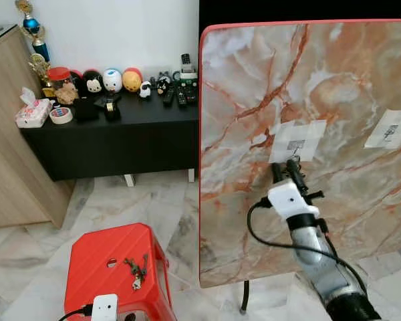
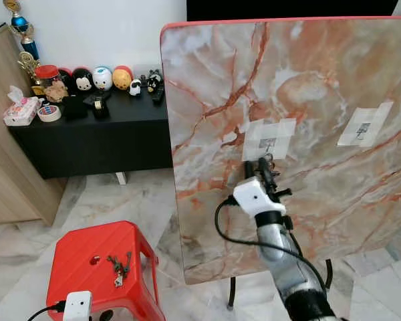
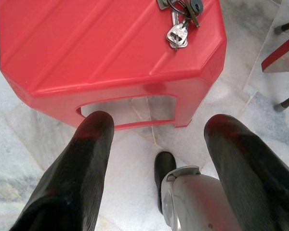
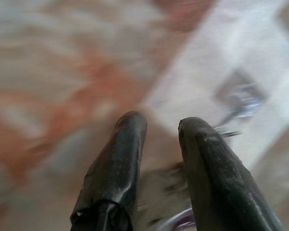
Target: Hang keys on a hook
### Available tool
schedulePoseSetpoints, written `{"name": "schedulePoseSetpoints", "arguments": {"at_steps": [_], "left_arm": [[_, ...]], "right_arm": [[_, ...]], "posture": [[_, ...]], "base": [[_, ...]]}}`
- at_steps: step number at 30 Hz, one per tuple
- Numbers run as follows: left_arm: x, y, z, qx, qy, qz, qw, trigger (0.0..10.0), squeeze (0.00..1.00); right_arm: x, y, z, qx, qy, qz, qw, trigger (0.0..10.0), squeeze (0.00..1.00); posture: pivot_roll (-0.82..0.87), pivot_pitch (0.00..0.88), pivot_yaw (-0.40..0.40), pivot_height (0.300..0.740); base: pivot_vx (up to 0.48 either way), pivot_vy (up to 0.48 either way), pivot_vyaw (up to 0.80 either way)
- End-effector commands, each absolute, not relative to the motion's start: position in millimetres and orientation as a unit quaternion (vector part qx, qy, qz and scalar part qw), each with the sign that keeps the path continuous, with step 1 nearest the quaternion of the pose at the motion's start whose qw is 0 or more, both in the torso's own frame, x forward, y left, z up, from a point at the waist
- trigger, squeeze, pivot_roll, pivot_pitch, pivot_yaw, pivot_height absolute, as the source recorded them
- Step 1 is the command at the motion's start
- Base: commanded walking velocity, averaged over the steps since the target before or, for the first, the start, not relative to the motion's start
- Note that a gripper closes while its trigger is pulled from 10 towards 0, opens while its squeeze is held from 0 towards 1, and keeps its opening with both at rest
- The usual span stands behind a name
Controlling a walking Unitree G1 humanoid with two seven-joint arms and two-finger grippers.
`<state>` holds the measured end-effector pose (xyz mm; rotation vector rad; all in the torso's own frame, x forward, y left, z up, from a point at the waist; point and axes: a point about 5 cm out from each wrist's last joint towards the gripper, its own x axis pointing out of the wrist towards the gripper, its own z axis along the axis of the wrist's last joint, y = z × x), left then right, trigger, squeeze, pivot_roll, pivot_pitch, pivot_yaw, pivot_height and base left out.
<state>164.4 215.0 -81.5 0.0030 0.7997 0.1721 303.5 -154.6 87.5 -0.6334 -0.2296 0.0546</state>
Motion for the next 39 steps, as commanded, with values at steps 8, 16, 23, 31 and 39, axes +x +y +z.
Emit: {"name": "schedulePoseSetpoints", "arguments": {"at_steps": [8,16,23,31,39], "left_arm": [[160.3,215.4,-83.6,0.004,0.398,0.081,0.914,10.0,0.00],[160.5,218.8,-82.8,0.005,0.396,0.085,0.914,10.0,0.00],[159.8,230.4,-80.3,0.020,0.395,0.087,0.914,10.0,0.00],[165.6,232.1,-77.6,0.024,0.391,0.083,0.916,10.0,0.00],[167.8,231.5,-77.0,0.023,0.391,0.082,0.916,10.0,0.00]], "right_arm": [[290.6,-160.0,52.5,-0.192,-0.009,0.038,0.981,10.0,0.00],[250.7,-172.4,-28.9,-0.042,0.251,-0.018,0.967,10.0,0.00],[183.0,-192.4,-81.8,0.063,0.429,-0.109,0.895,10.0,0.00],[132.1,-193.9,-104.4,0.083,0.521,-0.112,0.842,10.0,0.00],[141.4,-189.9,-101.6,0.092,0.509,-0.095,0.851,10.0,0.00]], "posture": [[0.03,0.000,-0.034,0.725],[0.05,0.000,-0.034,0.725],[0.04,0.000,-0.002,0.725],[0.04,0.000,0.007,0.725],[0.03,0.000,0.007,0.725]], "base": [[0.000,0.000,0.00],[0.000,0.000,0.00],[0.000,0.000,0.00],[0.000,0.000,0.00],[0.000,0.000,0.00]]}}
